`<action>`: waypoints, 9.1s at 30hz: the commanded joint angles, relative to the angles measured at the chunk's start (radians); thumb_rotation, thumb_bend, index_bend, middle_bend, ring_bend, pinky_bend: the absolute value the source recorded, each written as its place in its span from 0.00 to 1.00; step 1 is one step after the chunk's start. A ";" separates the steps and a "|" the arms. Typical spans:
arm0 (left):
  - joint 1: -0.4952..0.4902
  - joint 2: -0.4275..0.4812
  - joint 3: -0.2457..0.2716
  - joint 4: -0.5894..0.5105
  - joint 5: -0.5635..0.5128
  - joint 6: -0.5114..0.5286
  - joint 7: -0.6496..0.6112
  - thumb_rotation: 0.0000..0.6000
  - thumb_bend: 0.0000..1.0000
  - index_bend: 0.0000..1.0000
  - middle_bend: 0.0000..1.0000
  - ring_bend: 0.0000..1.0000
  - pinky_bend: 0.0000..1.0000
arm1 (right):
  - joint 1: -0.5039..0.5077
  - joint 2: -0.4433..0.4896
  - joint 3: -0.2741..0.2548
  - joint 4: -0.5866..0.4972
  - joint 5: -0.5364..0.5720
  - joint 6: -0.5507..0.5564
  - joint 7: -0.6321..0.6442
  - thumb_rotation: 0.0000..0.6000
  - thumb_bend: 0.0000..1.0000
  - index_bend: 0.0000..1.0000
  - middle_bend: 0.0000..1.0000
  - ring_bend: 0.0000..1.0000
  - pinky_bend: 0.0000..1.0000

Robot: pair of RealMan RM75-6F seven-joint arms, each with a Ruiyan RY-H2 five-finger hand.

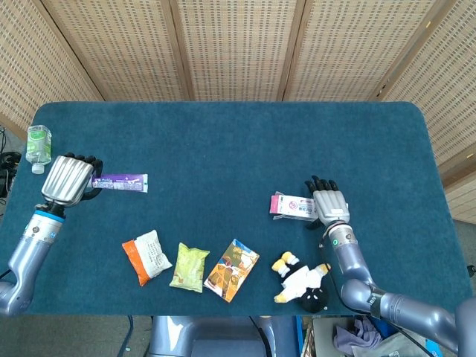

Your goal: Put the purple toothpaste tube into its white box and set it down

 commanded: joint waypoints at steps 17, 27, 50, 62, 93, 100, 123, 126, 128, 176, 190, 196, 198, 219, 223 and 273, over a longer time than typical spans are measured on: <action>0.002 -0.001 0.001 -0.014 0.012 0.009 0.000 1.00 0.24 0.81 0.70 0.60 0.56 | -0.044 -0.072 -0.046 0.126 -0.176 0.069 0.185 1.00 0.04 0.57 0.52 0.41 0.44; 0.003 0.025 -0.002 -0.050 0.023 0.015 -0.010 1.00 0.24 0.81 0.70 0.60 0.56 | -0.065 -0.022 -0.012 0.008 -0.278 0.114 0.313 1.00 0.04 0.59 0.54 0.42 0.47; -0.065 0.114 -0.009 -0.389 -0.036 -0.103 0.166 1.00 0.24 0.81 0.70 0.60 0.56 | -0.019 0.039 0.006 -0.323 -0.356 0.206 0.173 1.00 0.04 0.59 0.54 0.42 0.47; -0.099 0.095 -0.015 -0.509 -0.130 -0.107 0.338 1.00 0.24 0.81 0.71 0.60 0.57 | 0.011 0.011 0.010 -0.307 -0.305 0.203 0.132 1.00 0.04 0.60 0.54 0.42 0.47; -0.171 -0.024 -0.008 -0.527 -0.324 -0.052 0.517 1.00 0.24 0.81 0.71 0.61 0.57 | 0.038 0.029 0.001 -0.362 -0.268 0.223 0.088 1.00 0.04 0.60 0.54 0.42 0.47; -0.178 -0.045 -0.009 -0.528 -0.314 -0.038 0.507 1.00 0.24 0.81 0.71 0.61 0.57 | 0.041 0.029 -0.003 -0.365 -0.260 0.225 0.084 1.00 0.04 0.60 0.53 0.42 0.47; -0.186 -0.083 0.002 -0.525 -0.301 0.004 0.501 1.00 0.24 0.81 0.71 0.61 0.57 | 0.056 0.027 -0.013 -0.381 -0.247 0.239 0.068 1.00 0.04 0.60 0.53 0.42 0.47; -0.184 -0.073 0.006 -0.535 -0.304 0.008 0.509 1.00 0.24 0.81 0.71 0.61 0.57 | 0.056 0.028 -0.016 -0.379 -0.246 0.240 0.069 1.00 0.04 0.60 0.53 0.42 0.47; -0.181 -0.064 0.009 -0.540 -0.303 0.012 0.510 1.00 0.24 0.81 0.71 0.61 0.57 | 0.055 0.029 -0.017 -0.378 -0.245 0.241 0.070 1.00 0.04 0.60 0.53 0.42 0.47; -0.171 -0.050 0.034 -0.553 -0.317 0.031 0.505 1.00 0.24 0.81 0.71 0.61 0.58 | 0.067 0.018 -0.027 -0.383 -0.237 0.254 0.056 1.00 0.04 0.60 0.53 0.42 0.47; -0.156 -0.036 0.041 -0.527 -0.318 0.020 0.461 1.00 0.24 0.81 0.71 0.61 0.58 | 0.073 0.011 -0.028 -0.382 -0.232 0.256 0.048 1.00 0.04 0.60 0.53 0.42 0.47; -0.158 -0.058 0.043 -0.517 -0.319 0.009 0.450 1.00 0.24 0.81 0.71 0.61 0.58 | 0.076 0.010 -0.024 -0.386 -0.229 0.258 0.042 1.00 0.04 0.60 0.53 0.42 0.47; -0.159 -0.065 0.044 -0.516 -0.318 0.006 0.448 1.00 0.24 0.81 0.71 0.61 0.58 | 0.077 0.010 -0.024 -0.385 -0.226 0.257 0.040 1.00 0.04 0.60 0.53 0.42 0.47; -0.153 -0.065 0.028 -0.548 -0.255 0.020 0.401 1.00 0.24 0.81 0.71 0.61 0.58 | 0.082 -0.004 -0.033 -0.380 -0.223 0.262 0.023 1.00 0.04 0.60 0.53 0.42 0.47; -0.153 -0.061 0.027 -0.557 -0.254 0.021 0.405 1.00 0.24 0.81 0.71 0.61 0.58 | 0.083 -0.007 -0.035 -0.381 -0.224 0.262 0.022 1.00 0.04 0.60 0.53 0.42 0.47; -0.276 -0.251 -0.038 -0.500 -0.163 0.117 0.751 1.00 0.24 0.81 0.69 0.60 0.58 | 0.047 -0.018 0.085 -0.458 -0.174 0.277 0.256 1.00 0.04 0.60 0.53 0.42 0.47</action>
